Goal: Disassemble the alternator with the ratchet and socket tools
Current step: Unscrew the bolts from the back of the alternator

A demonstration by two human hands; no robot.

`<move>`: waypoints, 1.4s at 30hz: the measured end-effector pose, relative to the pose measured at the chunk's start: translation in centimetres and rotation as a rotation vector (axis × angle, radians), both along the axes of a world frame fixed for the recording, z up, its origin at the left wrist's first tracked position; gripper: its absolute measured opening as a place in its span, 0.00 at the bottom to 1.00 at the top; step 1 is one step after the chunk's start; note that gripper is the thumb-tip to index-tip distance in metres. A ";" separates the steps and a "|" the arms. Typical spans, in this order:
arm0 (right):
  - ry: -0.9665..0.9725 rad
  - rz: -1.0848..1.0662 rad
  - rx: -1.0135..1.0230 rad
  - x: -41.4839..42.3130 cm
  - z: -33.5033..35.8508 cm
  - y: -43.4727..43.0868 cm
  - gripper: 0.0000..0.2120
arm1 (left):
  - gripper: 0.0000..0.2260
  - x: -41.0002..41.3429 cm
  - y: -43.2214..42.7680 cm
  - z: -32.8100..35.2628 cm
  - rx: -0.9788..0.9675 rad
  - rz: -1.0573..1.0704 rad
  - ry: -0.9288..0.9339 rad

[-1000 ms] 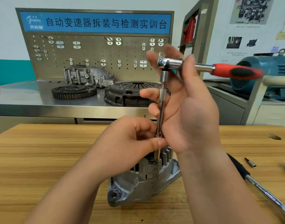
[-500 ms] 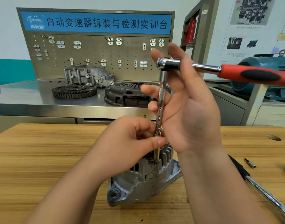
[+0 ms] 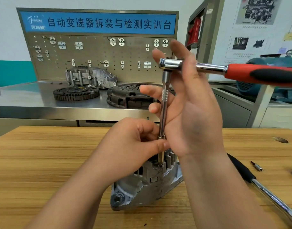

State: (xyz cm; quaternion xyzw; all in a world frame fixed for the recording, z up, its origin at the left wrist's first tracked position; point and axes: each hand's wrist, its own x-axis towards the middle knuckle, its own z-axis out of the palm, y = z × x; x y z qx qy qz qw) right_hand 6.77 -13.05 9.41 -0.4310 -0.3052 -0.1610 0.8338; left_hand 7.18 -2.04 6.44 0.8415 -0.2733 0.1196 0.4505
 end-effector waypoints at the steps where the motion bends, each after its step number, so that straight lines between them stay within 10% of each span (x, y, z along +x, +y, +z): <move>1: 0.032 0.026 0.003 0.1 0.0 -0.1 0.13 | 0.09 0.0 0.1 0.0 0.004 -0.028 0.004; 34: 0.138 0.056 0.011 0.4 0.1 -0.7 0.22 | 0.04 0.2 0.2 -0.1 -0.061 -0.142 0.061; 42: -0.125 -0.111 -0.081 0.0 0.0 0.1 0.14 | 0.09 0.0 -0.4 -0.4 -0.074 0.016 -0.040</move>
